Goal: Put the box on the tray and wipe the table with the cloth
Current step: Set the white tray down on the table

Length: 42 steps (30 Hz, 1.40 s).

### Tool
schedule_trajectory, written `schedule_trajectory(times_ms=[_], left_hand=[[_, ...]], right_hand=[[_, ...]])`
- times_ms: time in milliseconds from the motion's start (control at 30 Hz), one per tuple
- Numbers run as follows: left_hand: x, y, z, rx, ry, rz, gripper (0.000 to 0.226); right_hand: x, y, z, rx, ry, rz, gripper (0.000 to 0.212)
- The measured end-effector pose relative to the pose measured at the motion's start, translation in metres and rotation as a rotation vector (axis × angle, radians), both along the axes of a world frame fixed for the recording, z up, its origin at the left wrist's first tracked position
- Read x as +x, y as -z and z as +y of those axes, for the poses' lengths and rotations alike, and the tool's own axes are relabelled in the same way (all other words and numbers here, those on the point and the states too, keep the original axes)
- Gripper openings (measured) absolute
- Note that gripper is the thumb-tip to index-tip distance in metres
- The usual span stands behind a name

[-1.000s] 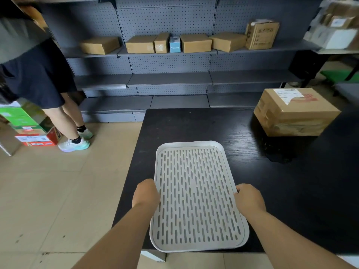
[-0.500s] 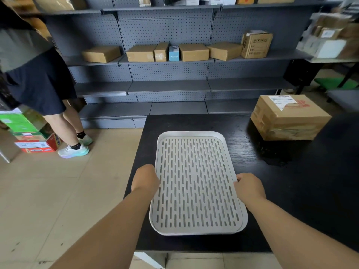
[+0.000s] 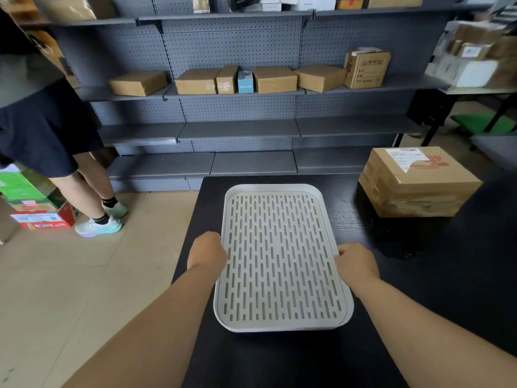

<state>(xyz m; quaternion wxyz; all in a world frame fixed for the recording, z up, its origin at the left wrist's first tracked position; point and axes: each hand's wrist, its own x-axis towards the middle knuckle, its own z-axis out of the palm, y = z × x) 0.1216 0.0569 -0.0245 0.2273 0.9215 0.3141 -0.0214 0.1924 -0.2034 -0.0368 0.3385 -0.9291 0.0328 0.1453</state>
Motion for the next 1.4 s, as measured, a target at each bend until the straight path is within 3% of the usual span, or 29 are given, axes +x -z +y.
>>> schedule_trajectory(times_ms=[633,1167,1400], left_hand=[[0.111,0.032,0.007,-0.046,-0.105,0.058,0.019],[0.144,0.057,0.035,-0.059,-0.079,0.107,0.022],[0.148,0.065,0.047,-0.061,-0.064,0.097,0.022]], right_hand=[[0.123,0.017,0.014,-0.008,-0.035,0.071,0.032],[0.147,0.034,0.038,-0.005,-0.039,0.101,0.037],[0.149,0.031,0.047,-0.009,-0.054,0.11,0.03]])
